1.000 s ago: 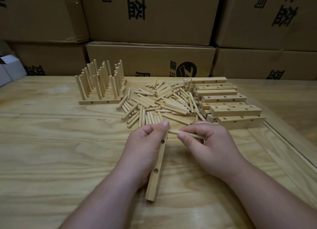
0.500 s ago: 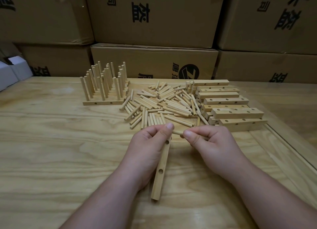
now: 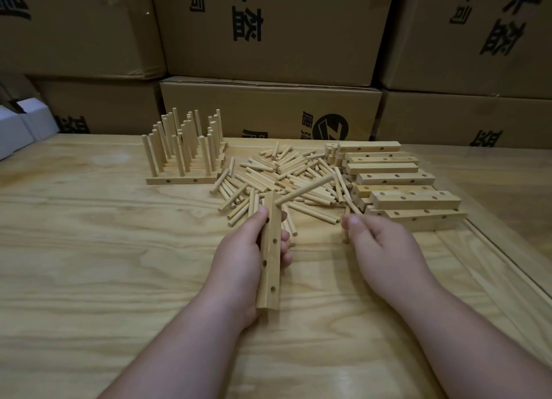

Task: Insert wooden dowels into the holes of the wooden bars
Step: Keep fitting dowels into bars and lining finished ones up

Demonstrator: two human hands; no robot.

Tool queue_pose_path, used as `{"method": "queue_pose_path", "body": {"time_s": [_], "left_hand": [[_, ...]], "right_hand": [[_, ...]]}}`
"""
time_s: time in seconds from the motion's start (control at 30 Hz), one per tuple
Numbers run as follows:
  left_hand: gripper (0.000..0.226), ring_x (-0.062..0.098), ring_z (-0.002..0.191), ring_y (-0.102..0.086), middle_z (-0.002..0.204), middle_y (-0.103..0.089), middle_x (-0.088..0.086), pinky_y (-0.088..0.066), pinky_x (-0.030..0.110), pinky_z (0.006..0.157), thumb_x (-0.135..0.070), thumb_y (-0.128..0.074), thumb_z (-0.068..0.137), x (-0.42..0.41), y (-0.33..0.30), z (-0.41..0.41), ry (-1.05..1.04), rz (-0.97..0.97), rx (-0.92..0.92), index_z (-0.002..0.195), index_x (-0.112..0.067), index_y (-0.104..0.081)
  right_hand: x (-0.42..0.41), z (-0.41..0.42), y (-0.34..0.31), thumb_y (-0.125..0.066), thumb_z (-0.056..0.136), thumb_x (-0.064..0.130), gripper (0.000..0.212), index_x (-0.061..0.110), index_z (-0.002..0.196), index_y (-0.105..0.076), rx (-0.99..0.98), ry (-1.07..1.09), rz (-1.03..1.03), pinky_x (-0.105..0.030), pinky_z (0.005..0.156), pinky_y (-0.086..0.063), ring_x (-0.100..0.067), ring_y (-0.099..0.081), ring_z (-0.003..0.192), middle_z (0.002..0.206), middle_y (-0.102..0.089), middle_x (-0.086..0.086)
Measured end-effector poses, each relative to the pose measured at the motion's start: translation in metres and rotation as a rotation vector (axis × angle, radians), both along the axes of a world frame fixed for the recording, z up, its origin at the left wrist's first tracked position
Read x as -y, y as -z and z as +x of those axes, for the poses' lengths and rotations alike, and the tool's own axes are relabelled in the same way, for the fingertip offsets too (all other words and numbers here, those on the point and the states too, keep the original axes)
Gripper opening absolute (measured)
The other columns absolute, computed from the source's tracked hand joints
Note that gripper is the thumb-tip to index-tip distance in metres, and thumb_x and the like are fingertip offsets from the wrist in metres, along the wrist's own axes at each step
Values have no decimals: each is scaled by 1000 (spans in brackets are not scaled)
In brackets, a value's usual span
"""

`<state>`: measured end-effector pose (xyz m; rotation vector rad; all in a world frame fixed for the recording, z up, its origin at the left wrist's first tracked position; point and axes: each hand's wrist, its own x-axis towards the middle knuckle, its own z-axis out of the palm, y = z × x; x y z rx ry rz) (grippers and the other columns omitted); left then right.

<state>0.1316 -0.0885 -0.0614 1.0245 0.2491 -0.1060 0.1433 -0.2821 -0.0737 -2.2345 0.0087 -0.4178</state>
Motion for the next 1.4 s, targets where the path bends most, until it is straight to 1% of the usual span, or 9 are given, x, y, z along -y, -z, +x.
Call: {"method": "queue_pose_path", "body": {"time_s": [0.1,0.23,0.3,0.4,0.6,0.77,1.0,1.17,1.4], "left_hand": [[42,11,50,-57,66,-62,4,-52,27,49,-39,-55,102,-1,1,1,2,-28,-11,85,-12,-82],[45,11,49,-55,64,-61,4,-50,26,46,-37,-53,102,0,0,1,-17,-51,-16,81,-11,-82],[45,11,48,-52,63,-60,4,-45,24,43,-38,-52,103,0,0,1,-45,-77,-27,81,-11,-80],[39,12,48,-50,63,-58,5,-41,23,40,-41,-52,102,-1,-2,1,-81,-122,-55,92,-9,-72],[37,13,49,-49,66,-58,5,-39,24,41,-43,-51,102,-1,0,2,-73,-126,-52,98,-11,-68],[34,12,50,-45,66,-55,3,-36,23,40,-43,-48,103,-2,0,3,-73,-176,-45,98,-13,-63],[36,13,50,-46,67,-54,2,-37,23,40,-43,-47,104,-1,4,6,-67,-155,-28,103,-12,-65],[39,14,50,-48,67,-55,3,-39,25,40,-44,-50,103,-1,7,8,-83,-121,-11,98,-11,-70],[36,14,49,-53,66,-60,3,-41,25,40,-45,-58,99,-1,9,9,-99,-61,10,100,-12,-73]], "right_hand": [[-2,0,2,-55,99,34,24,25,95,-76,-17,41,-137,-13,66,-44,4,-59,73,72,-67,16],[-4,-1,-1,-62,92,33,20,35,74,-69,36,135,-133,-17,58,-43,8,-59,79,68,-67,18],[-4,-1,-1,-66,90,35,5,36,88,-70,51,167,-208,-17,64,-39,0,-58,77,85,-66,17],[-3,1,2,-68,87,47,41,21,118,-71,-127,204,-401,-28,80,-46,-15,-59,95,107,-60,3],[-7,-6,-6,-62,89,39,14,28,93,-69,-186,268,-441,-33,72,-53,-19,-60,87,99,-63,6],[-6,-6,-3,-53,96,27,14,24,100,-66,-114,266,-420,-35,76,-49,-22,-56,96,103,-57,3],[-21,-16,-9,-54,99,23,15,38,101,-52,271,-120,-249,-35,89,-42,-1,-44,94,91,-47,33],[-23,-18,-5,-59,95,22,12,21,102,-68,311,-383,-294,-34,88,-47,-9,-54,97,95,-58,19],[-20,-15,-3,-55,98,26,17,23,106,-70,312,-411,-167,-16,79,-42,-6,-56,93,94,-55,19]]}}
